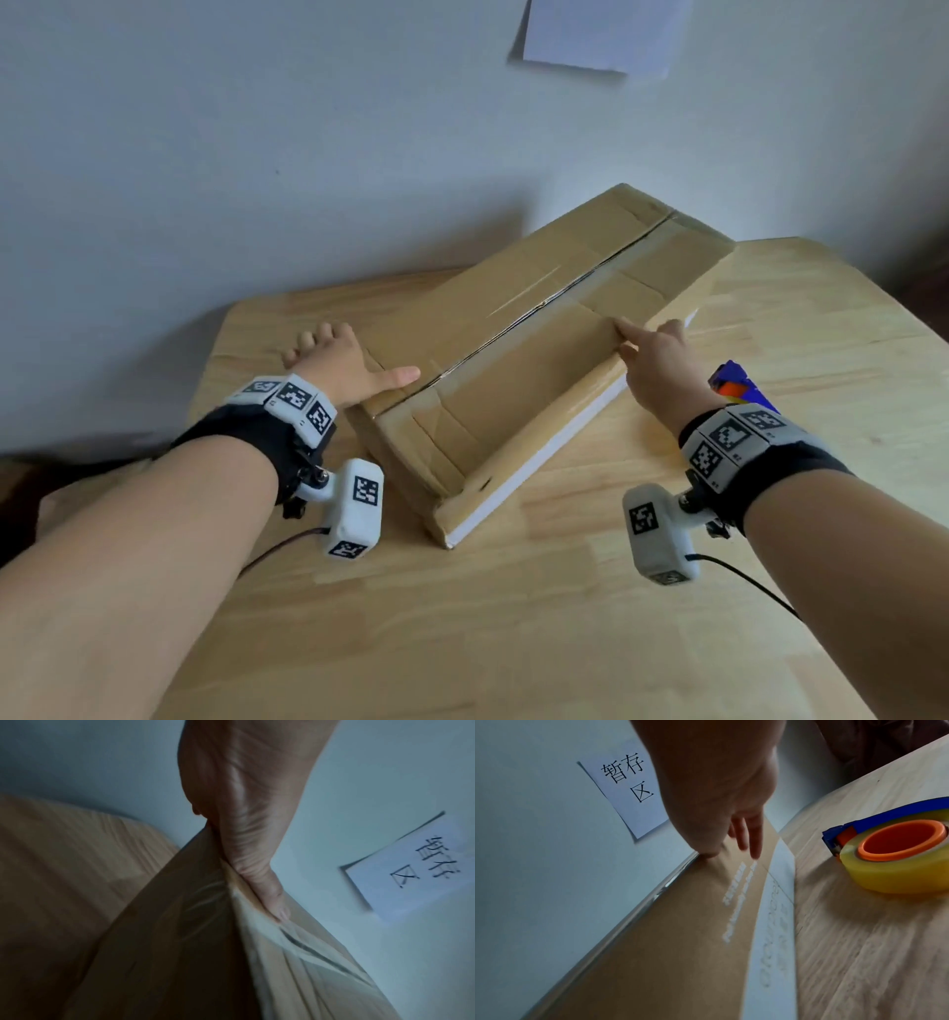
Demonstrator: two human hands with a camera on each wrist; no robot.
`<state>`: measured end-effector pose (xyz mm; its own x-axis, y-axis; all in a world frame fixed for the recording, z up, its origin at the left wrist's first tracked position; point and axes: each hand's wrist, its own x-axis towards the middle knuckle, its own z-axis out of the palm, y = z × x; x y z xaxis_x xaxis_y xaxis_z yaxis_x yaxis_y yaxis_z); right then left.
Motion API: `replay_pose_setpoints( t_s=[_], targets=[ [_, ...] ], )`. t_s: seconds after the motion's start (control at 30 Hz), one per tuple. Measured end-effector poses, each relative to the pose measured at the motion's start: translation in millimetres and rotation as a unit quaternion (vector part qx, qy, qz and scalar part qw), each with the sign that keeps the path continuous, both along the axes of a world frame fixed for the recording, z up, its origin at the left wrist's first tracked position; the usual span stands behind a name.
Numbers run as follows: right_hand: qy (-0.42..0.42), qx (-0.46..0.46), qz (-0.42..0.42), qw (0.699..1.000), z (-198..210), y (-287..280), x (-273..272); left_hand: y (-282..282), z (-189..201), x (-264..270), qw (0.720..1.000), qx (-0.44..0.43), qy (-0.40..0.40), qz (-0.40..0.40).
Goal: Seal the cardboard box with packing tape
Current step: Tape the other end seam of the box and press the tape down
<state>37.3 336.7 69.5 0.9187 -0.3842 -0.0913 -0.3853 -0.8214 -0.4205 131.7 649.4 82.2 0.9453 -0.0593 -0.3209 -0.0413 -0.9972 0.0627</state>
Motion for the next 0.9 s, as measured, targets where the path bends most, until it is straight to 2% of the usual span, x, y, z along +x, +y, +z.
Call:
replay_pose_setpoints(
  t_s=[0.07, 0.13, 0.23, 0.3, 0.4, 0.53, 0.6, 0.73, 0.9],
  targets=[
    [0.017, 0.103, -0.022, 0.994, 2.2, 4.5, -4.7, -9.2, -1.9, -26.2, 0.998, -0.060, 0.011, 0.011],
    [-0.004, 0.198, -0.073, 0.978, 4.0, 8.9, -18.0, -16.3, -2.1, -47.1, 0.998, -0.067, 0.015, -0.005],
    [-0.068, 0.377, -0.145, 0.912, 8.1, 21.3, -48.7, -30.3, -2.1, -70.3, 0.997, -0.042, 0.039, -0.057],
    [-0.031, 0.422, -0.123, 0.898, 14.9, 32.2, -69.8, -44.6, -0.2, -88.5, 0.992, -0.032, 0.066, -0.099],
    [0.067, 0.378, -0.081, 0.920, 17.8, 31.9, -92.0, -69.8, 1.9, -114.6, 0.987, -0.050, 0.079, -0.133],
    [0.092, 0.197, -0.090, 0.972, 11.9, 12.8, -101.8, -93.0, 0.4, -132.4, 0.983, -0.103, 0.066, -0.134],
    [0.057, 0.160, -0.106, 0.980, 8.5, 0.1, -105.4, -105.3, -0.2, -135.9, 0.981, -0.129, 0.059, -0.130],
    [-0.038, 0.185, -0.141, 0.972, -0.6, -28.1, -107.8, -132.7, -2.4, -132.1, 0.983, -0.147, 0.024, -0.108],
    [-0.082, 0.179, -0.121, 0.973, -6.6, -59.8, -90.4, -161.2, -7.3, -117.9, 0.979, -0.182, -0.002, -0.090]
  ],
)
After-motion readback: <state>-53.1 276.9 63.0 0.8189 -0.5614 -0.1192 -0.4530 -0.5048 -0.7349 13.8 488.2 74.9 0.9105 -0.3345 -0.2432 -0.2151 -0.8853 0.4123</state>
